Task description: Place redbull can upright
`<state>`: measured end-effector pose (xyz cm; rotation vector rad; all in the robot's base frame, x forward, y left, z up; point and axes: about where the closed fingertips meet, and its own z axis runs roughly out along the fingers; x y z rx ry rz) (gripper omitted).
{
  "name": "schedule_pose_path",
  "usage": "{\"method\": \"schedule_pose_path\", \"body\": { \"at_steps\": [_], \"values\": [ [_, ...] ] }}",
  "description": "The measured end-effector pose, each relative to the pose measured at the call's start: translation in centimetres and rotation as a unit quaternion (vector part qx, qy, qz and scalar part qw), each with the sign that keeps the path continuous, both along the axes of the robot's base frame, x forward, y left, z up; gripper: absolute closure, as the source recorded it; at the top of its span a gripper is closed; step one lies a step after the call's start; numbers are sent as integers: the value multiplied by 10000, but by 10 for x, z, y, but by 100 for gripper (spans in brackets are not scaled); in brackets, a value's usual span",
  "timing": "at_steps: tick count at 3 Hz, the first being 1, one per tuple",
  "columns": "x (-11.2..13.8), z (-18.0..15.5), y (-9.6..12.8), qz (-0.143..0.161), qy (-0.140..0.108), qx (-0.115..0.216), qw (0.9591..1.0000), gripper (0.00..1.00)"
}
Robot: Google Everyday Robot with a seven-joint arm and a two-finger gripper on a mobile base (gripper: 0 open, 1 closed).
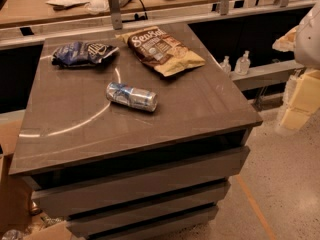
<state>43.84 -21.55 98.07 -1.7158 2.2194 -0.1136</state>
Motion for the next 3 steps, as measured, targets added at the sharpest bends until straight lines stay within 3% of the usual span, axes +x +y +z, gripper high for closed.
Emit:
{"method": "schedule_pose_path", "body": {
  "at_steps": [2, 3],
  "values": [
    [18, -14, 21, -166, 100, -176, 9997, 0],
    [30, -30, 46, -139, 194, -256, 9994, 0]
  ]
}}
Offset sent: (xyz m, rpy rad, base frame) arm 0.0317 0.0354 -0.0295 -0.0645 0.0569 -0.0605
